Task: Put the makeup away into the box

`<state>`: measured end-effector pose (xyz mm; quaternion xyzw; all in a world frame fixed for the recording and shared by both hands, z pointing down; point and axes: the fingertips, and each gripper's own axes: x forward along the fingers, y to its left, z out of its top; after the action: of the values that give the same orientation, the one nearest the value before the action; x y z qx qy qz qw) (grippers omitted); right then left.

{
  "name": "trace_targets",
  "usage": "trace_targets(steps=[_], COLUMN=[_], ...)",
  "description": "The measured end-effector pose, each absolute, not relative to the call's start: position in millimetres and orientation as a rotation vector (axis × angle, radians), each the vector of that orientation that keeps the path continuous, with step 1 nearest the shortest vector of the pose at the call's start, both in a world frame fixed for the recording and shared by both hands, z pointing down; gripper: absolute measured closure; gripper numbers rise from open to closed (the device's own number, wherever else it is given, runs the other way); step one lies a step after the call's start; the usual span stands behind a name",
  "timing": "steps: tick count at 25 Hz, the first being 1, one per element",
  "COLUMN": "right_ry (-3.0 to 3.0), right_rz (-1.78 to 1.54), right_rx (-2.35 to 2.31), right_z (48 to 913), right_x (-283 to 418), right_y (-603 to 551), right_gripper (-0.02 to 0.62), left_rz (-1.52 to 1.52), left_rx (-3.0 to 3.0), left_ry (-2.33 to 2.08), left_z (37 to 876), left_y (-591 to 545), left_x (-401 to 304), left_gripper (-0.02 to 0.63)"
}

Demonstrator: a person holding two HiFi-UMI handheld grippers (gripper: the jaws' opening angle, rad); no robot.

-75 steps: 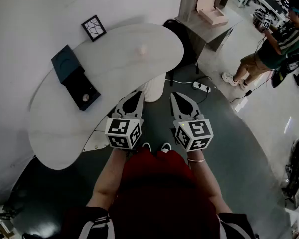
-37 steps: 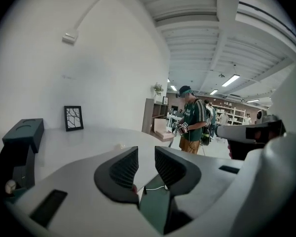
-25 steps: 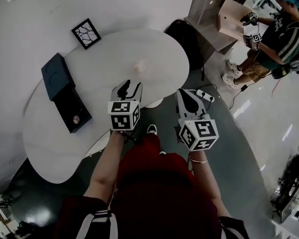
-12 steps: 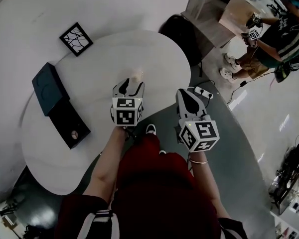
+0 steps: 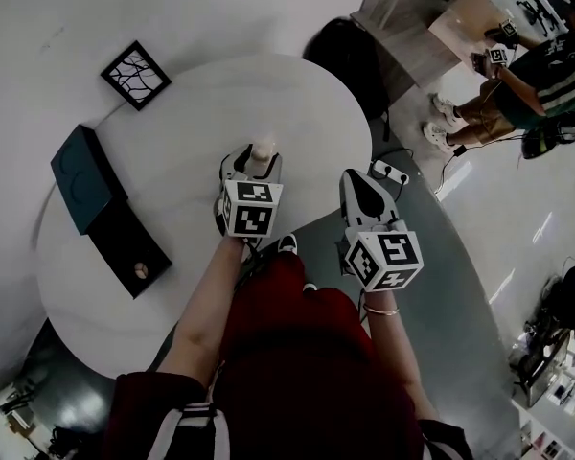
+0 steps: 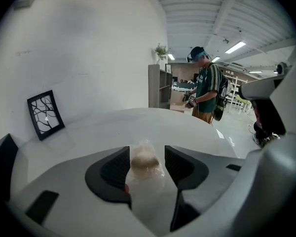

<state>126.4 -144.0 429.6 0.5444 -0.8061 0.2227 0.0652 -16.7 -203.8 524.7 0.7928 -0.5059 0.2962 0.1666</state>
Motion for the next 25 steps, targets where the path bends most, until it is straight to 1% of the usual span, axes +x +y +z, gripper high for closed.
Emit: trace_targets(steps=[8, 11, 14, 16, 25], right_ry=[-2.434, -2.437, -2.441, -2.447, -2.534], right_rz=[0.692, 0.692, 0.689, 0.684, 0.660], right_rx=[1.613, 1.606, 1.604, 1.600, 1.481], right_z=[435, 434, 432, 430, 418], right_x=[116, 113, 111, 109, 85], right_y=[-157, -159, -161, -162, -165], right_gripper=[0.580, 0.580, 0.580, 0.580, 0.580], left_rz=[0.936, 0.949, 0.928, 0.911, 0.778], left_rx=[2.236, 2.238, 2.245, 2.254, 2.220], left_ry=[-1.403, -1.395, -1.381, -1.387, -1.524], left_z=[538, 539, 538, 533, 490], left_y=[-206, -206, -204, -201, -190], left_x=[-17, -16, -15, -16, -44], left_gripper=[0.388, 0.399, 0.428, 0.436, 0.439])
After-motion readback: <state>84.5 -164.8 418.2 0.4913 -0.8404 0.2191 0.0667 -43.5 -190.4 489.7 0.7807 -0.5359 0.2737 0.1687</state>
